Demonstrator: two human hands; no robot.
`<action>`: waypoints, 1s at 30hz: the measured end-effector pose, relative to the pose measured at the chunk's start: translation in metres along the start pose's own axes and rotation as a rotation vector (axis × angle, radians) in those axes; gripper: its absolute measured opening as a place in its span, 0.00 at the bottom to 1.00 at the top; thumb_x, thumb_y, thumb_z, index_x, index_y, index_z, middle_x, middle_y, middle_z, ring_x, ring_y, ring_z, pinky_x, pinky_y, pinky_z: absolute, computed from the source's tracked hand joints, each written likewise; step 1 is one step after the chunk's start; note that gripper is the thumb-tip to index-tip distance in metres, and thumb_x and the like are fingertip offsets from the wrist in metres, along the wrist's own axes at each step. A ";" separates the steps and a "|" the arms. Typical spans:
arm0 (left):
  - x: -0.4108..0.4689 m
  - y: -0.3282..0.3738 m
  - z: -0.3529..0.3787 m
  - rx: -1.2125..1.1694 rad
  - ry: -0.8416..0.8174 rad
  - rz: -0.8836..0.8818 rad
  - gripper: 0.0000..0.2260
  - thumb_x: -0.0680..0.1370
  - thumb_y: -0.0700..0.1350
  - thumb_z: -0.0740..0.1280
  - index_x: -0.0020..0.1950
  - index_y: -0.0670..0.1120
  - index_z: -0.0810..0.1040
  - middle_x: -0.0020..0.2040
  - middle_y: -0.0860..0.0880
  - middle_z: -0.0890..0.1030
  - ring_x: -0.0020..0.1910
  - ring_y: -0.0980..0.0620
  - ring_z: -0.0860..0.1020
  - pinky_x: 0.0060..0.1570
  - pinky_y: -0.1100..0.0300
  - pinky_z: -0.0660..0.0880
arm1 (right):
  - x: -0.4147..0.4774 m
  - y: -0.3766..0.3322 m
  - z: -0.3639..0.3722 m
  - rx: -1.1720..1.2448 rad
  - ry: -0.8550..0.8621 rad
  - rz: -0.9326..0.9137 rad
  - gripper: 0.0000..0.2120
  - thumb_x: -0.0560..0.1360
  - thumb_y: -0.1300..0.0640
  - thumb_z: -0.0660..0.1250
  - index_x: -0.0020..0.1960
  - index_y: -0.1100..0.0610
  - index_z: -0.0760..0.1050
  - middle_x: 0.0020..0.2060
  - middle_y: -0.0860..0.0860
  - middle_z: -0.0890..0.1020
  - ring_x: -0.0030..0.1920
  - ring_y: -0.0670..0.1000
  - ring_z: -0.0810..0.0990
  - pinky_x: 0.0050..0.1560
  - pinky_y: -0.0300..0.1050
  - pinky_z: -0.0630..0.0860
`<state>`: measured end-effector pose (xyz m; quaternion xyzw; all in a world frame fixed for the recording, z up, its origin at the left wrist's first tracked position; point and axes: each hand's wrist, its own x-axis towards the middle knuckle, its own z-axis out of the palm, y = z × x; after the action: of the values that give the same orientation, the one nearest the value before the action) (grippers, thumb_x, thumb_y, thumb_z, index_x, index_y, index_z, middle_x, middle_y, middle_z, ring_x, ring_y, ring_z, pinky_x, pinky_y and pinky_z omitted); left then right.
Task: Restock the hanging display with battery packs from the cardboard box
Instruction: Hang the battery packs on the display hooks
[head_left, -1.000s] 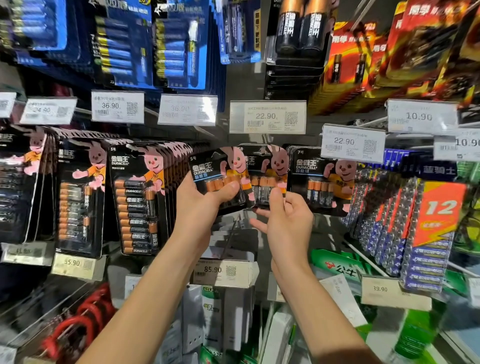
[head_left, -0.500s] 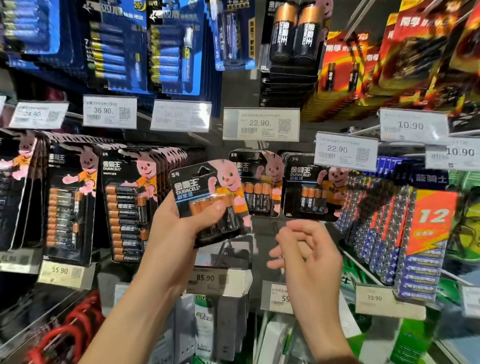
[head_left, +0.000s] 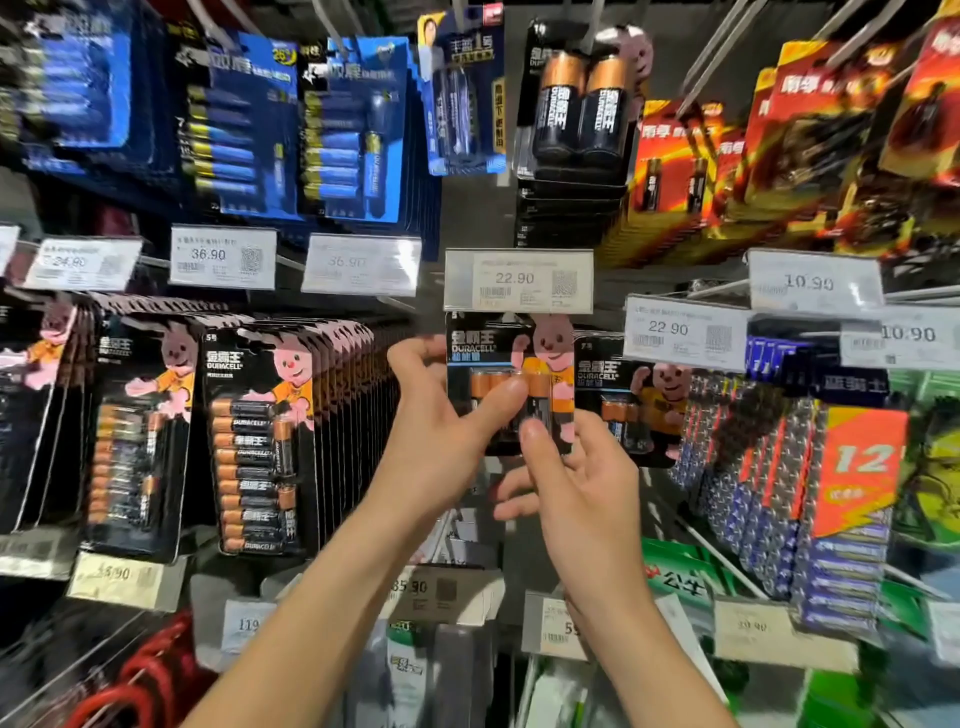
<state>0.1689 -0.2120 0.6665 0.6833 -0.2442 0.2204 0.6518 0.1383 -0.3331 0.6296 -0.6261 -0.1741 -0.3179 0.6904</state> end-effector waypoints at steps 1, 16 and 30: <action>-0.003 -0.002 0.001 0.012 0.006 0.019 0.26 0.77 0.48 0.74 0.65 0.51 0.59 0.55 0.50 0.82 0.53 0.58 0.83 0.58 0.59 0.76 | -0.002 0.001 0.000 -0.001 0.003 -0.004 0.08 0.81 0.57 0.67 0.44 0.53 0.72 0.30 0.48 0.76 0.31 0.56 0.81 0.31 0.49 0.82; 0.002 -0.024 -0.007 0.439 0.103 0.148 0.24 0.75 0.57 0.74 0.61 0.54 0.63 0.51 0.58 0.80 0.49 0.65 0.79 0.47 0.69 0.74 | -0.001 0.023 0.006 -0.129 0.090 0.121 0.07 0.80 0.55 0.69 0.56 0.54 0.73 0.38 0.55 0.82 0.32 0.53 0.82 0.33 0.53 0.83; -0.028 -0.037 -0.006 0.678 0.182 0.176 0.26 0.77 0.60 0.70 0.68 0.50 0.65 0.61 0.52 0.74 0.54 0.48 0.79 0.49 0.47 0.78 | -0.044 0.010 -0.021 -0.482 0.076 0.006 0.15 0.78 0.57 0.69 0.58 0.44 0.66 0.38 0.45 0.82 0.34 0.54 0.83 0.38 0.62 0.79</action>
<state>0.1705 -0.2039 0.6203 0.8145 -0.1564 0.4040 0.3858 0.1086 -0.3437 0.5906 -0.7607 -0.0653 -0.3716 0.5281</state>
